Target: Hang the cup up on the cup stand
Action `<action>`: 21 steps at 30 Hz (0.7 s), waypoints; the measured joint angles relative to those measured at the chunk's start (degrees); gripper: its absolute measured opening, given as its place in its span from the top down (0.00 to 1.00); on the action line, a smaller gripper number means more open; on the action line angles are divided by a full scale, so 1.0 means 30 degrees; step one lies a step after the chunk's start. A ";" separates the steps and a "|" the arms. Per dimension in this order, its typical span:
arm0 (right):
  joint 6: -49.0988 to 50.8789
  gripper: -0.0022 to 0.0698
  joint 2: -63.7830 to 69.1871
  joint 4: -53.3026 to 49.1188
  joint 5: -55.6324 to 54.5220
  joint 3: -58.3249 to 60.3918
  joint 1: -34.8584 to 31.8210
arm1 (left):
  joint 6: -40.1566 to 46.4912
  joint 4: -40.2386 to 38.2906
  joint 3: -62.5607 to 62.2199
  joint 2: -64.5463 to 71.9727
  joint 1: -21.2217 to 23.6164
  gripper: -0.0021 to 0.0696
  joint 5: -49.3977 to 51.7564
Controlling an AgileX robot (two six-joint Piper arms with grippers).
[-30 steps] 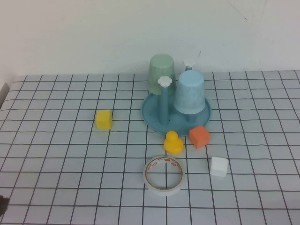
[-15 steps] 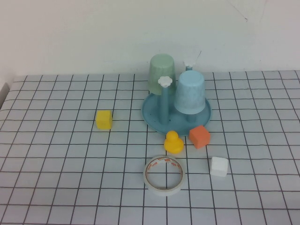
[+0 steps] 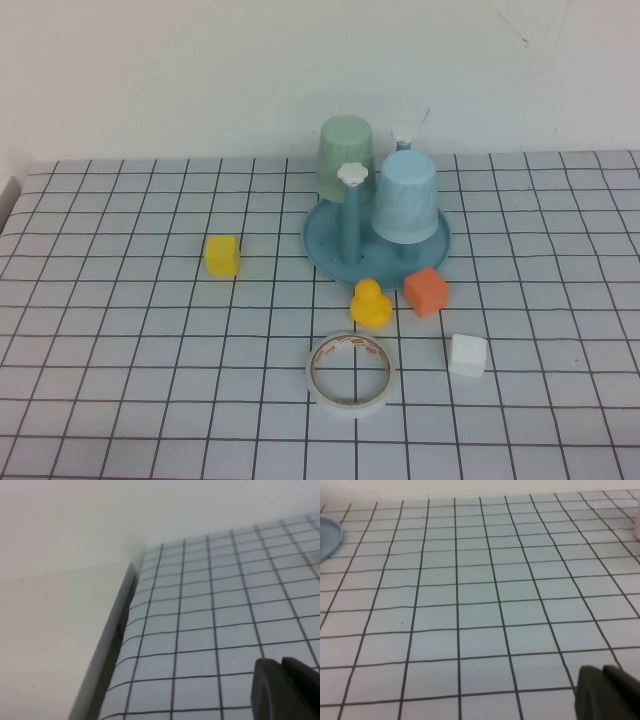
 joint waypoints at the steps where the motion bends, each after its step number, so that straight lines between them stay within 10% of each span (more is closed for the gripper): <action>1: 0.0000 0.97 0.0000 0.0000 0.0000 0.0000 0.0000 | -0.0121 -0.0010 0.0030 0.0000 0.0233 0.97 0.0004; 21: 0.0000 0.97 0.0000 0.0000 0.0000 0.0000 0.0000 | -0.0471 0.1044 -0.0004 -0.0033 0.0654 0.97 0.2484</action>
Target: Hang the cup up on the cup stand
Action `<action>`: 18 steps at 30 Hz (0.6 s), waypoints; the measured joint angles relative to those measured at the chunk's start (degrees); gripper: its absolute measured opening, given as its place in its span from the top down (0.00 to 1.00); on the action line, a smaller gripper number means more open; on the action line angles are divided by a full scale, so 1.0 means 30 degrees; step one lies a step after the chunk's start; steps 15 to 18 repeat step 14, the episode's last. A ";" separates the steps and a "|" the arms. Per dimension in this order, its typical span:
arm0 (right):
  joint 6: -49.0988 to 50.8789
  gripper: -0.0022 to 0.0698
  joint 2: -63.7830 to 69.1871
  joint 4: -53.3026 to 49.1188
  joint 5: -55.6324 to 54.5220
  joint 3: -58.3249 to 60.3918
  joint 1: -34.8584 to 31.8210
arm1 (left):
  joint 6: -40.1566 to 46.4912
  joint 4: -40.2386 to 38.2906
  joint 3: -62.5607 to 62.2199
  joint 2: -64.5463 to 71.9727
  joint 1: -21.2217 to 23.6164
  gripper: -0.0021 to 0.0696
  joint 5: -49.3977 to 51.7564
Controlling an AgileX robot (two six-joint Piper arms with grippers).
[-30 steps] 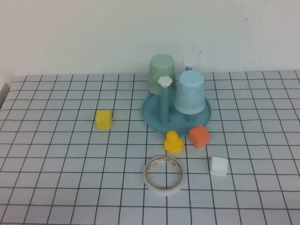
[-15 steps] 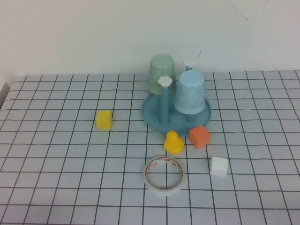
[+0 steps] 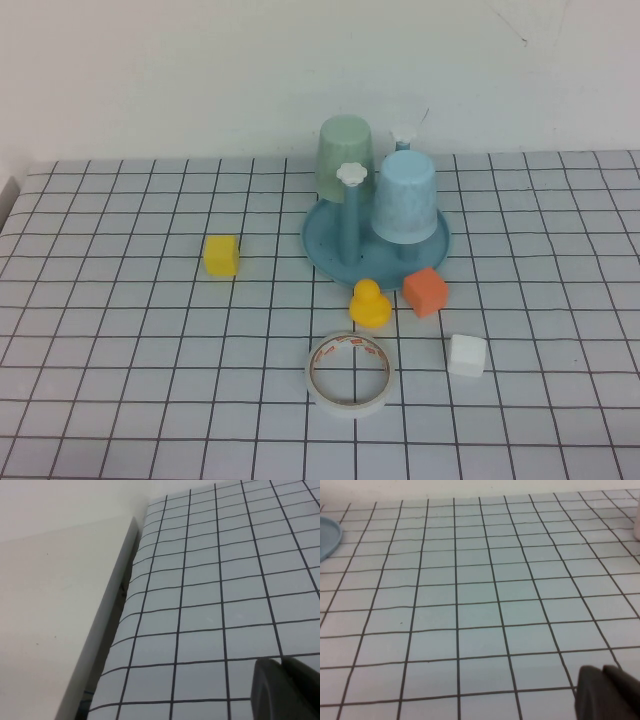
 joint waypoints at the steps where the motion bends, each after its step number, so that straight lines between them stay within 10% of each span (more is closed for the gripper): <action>1: 0.0000 0.97 0.0000 0.0000 0.0000 0.0000 0.0000 | 0.0000 -0.0125 0.0000 0.0000 0.0000 0.97 0.0000; 18: 0.0000 0.97 0.0000 0.0000 0.0000 0.0000 0.0000 | 0.0139 -0.1558 0.0000 0.0000 -0.2302 0.97 0.0000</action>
